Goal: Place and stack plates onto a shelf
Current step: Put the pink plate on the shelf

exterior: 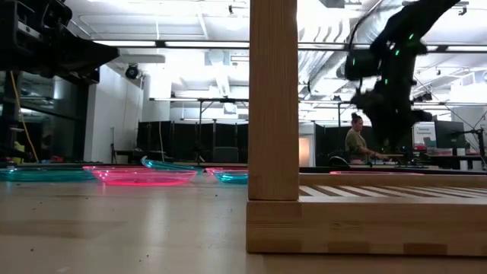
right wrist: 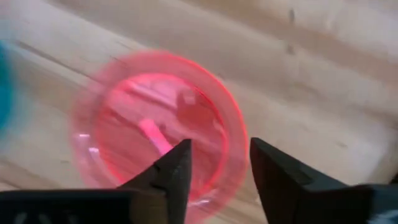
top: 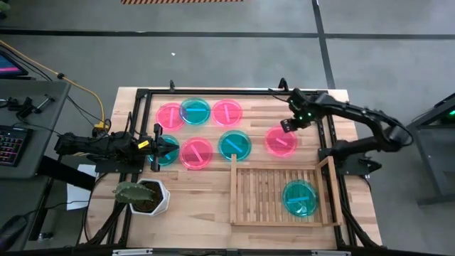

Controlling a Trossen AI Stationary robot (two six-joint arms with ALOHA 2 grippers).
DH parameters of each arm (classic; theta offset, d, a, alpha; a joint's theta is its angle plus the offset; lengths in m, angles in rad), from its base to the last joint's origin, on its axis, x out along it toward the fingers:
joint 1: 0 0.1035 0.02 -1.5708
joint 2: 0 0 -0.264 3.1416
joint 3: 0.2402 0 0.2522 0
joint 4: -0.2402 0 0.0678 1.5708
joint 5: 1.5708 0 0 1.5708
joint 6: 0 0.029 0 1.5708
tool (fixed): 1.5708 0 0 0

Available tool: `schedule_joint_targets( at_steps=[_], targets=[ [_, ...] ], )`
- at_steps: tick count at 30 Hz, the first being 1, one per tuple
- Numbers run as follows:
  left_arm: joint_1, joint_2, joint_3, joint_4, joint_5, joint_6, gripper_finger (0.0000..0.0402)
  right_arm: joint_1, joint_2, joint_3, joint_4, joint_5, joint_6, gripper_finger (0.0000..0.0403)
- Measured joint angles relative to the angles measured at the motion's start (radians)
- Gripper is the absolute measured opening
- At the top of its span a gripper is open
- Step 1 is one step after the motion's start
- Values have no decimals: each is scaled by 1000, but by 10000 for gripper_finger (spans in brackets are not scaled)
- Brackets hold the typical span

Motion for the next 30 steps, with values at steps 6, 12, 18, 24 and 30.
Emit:
schedule_joint_targets(
  at_steps=[6,12,18,24,30],
  targets=[
    [0,0,0,0,0,0,0,-69,122,0,-49,-56,-49,174],
    [0,0,0,0,0,0,0,-72,148,-76,-15,-115,-35,174],
    [0,0,0,0,0,0,0,-72,134,-167,83,-186,24,174],
    [0,0,0,0,0,0,0,-72,134,-181,136,-201,55,161],
    [0,0,0,0,0,0,0,-72,136,-181,208,-206,102,106]
  ],
)
